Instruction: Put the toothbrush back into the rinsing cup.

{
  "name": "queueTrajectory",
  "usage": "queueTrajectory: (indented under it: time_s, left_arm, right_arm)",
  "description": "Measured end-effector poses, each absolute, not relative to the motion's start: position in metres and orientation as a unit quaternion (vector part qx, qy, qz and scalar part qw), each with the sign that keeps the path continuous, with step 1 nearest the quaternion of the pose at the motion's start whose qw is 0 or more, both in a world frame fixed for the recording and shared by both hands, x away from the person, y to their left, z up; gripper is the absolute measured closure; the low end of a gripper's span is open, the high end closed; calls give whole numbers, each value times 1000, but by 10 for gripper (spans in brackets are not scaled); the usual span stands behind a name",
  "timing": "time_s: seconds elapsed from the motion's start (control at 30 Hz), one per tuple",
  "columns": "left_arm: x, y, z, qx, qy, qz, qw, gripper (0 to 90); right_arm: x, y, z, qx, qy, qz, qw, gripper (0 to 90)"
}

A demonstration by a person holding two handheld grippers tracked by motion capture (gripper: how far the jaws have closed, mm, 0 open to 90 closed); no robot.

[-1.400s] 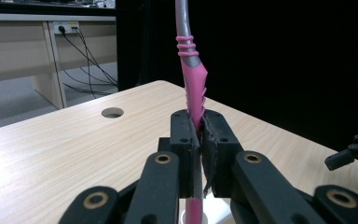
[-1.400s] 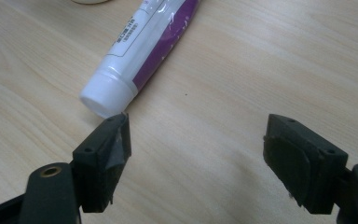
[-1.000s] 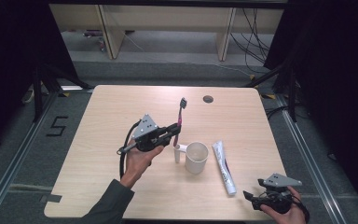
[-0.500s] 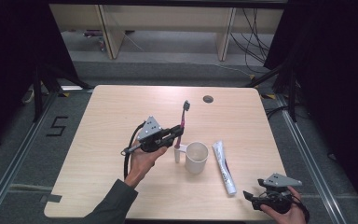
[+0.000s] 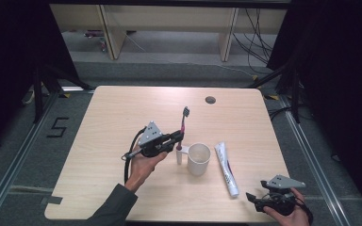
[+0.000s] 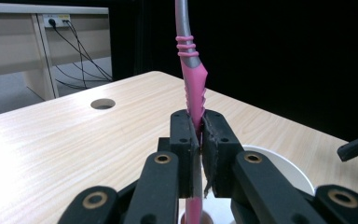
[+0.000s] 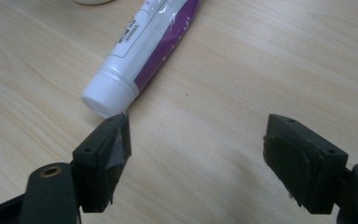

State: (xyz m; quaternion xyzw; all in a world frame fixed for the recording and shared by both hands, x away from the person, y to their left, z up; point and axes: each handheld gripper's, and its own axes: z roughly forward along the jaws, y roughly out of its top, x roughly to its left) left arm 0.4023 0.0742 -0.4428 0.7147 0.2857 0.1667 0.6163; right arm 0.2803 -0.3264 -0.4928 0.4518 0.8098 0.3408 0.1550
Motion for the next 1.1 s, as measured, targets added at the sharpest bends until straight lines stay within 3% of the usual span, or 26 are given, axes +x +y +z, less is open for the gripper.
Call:
queueTrajectory:
  time_s: [1.1]
  left_arm:
    - [396,78,-467,747,293,150,578,801]
  right_arm:
    - [282,-327,-493,435,817,341,167,240]
